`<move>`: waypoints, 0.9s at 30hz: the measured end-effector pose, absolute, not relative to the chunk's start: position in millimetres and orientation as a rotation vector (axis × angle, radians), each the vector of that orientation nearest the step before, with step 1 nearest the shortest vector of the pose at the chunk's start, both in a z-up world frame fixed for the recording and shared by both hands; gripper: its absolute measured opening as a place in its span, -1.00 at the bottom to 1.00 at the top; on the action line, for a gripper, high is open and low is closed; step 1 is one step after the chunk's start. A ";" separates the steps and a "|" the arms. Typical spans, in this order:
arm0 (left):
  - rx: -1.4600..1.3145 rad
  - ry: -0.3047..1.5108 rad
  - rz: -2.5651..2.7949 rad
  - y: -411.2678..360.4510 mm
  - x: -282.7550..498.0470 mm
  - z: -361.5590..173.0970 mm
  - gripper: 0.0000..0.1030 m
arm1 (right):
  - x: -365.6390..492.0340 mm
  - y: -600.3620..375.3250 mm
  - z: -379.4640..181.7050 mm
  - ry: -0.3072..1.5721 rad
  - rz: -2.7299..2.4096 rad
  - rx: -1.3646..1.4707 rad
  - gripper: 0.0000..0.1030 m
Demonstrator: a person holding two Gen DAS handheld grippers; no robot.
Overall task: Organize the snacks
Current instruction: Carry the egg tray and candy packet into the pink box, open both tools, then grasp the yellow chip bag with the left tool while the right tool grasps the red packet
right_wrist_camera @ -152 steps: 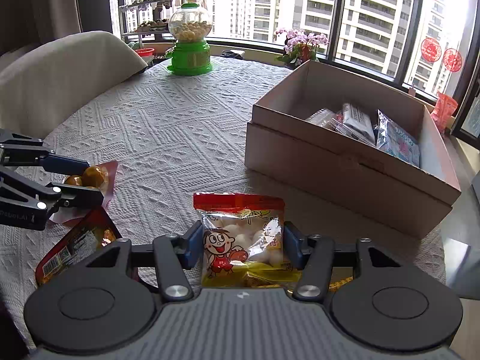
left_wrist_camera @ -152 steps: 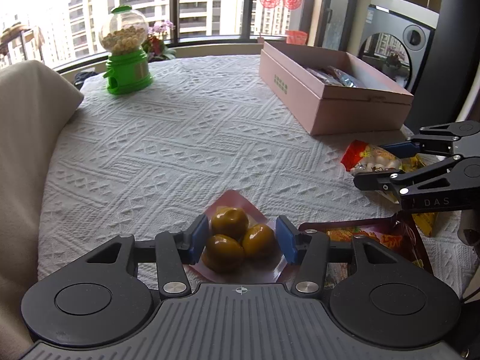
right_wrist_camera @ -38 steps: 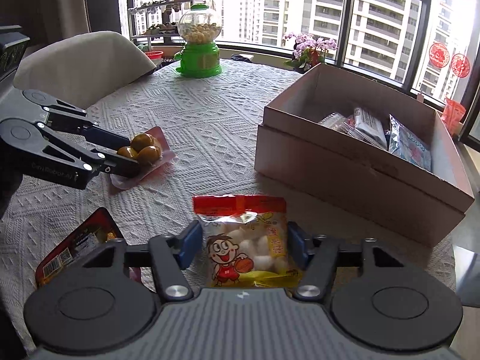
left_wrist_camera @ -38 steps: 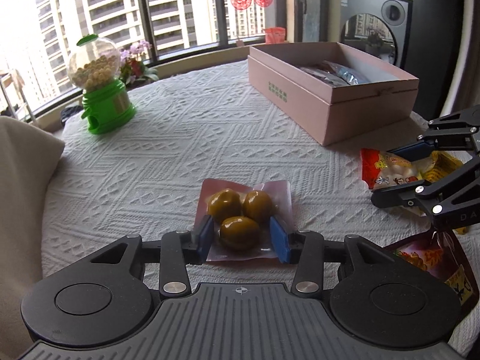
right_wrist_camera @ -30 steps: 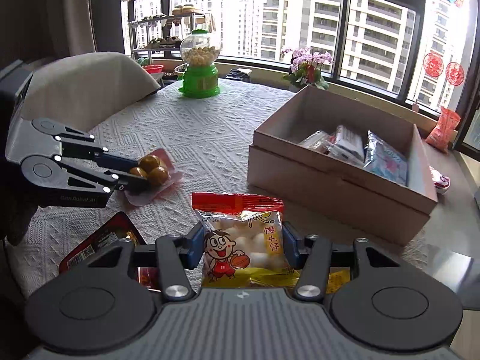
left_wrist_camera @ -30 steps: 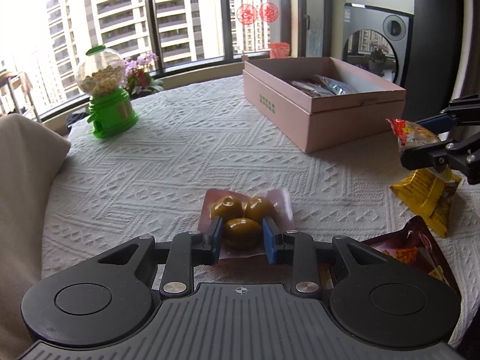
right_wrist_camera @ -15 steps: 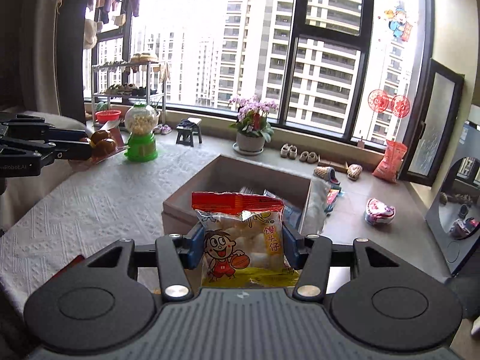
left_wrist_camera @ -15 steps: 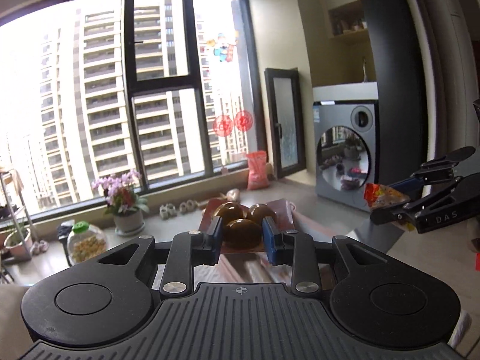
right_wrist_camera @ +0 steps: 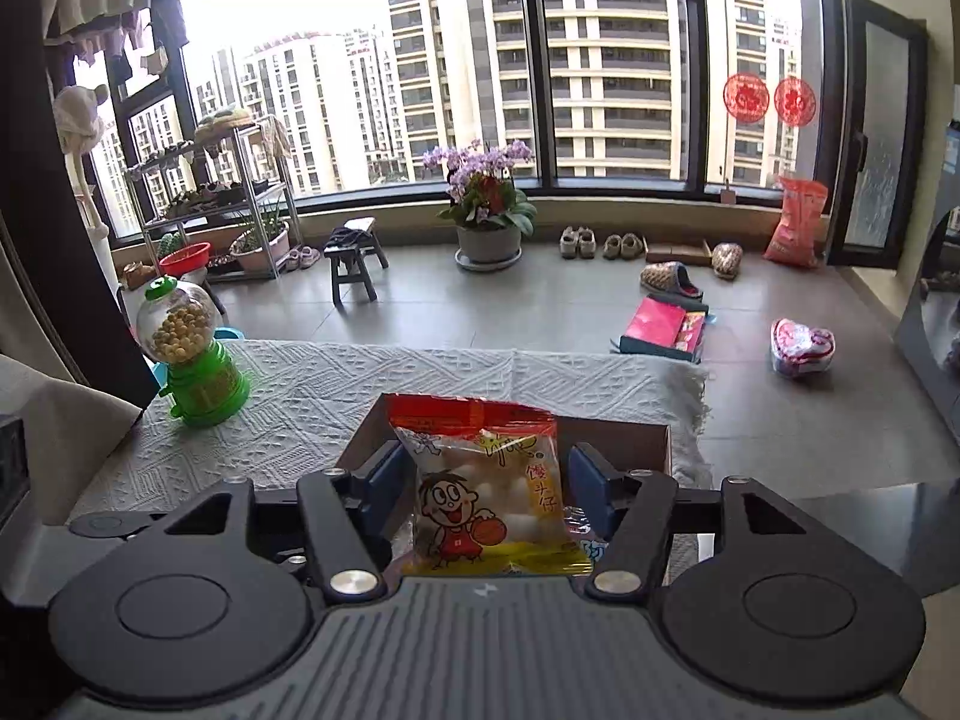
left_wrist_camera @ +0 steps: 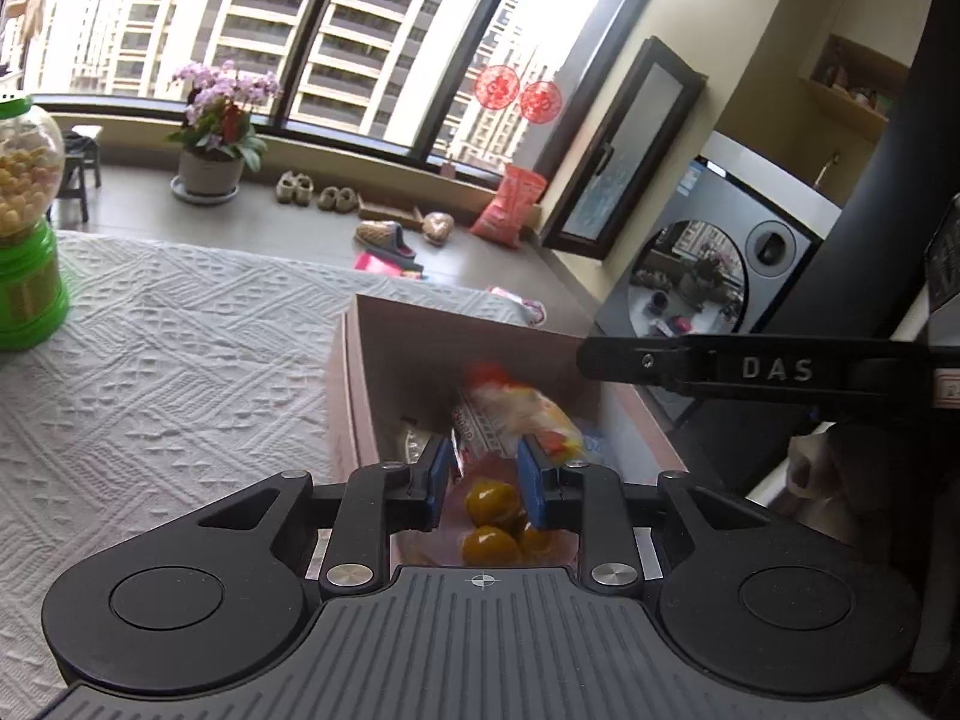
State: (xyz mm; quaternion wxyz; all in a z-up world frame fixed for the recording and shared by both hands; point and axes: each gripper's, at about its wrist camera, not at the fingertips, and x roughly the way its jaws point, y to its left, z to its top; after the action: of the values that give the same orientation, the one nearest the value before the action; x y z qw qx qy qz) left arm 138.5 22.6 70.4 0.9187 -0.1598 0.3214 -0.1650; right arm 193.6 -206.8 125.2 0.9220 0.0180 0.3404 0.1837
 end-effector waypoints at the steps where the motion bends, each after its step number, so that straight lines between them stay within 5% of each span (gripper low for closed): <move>1: -0.321 0.658 -0.340 30.1 126.5 74.1 -0.43 | 199.3 -205.8 120.1 0.724 0.367 0.040 0.18; 17: -0.243 1.061 -0.526 63.7 -66.0 33.7 -0.43 | -3.1 -216.5 52.0 0.860 0.645 -0.144 0.26; 27: -0.286 1.057 -0.498 57.6 -58.0 13.3 -0.53 | -27.6 -196.6 56.4 0.824 0.690 -0.162 0.26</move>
State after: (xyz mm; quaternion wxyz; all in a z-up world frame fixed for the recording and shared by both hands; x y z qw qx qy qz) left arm -58.0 57.6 13.3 0.8246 -0.1347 0.4971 -0.2341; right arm -27.6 -196.6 56.4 0.8560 -0.0771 0.3919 0.3282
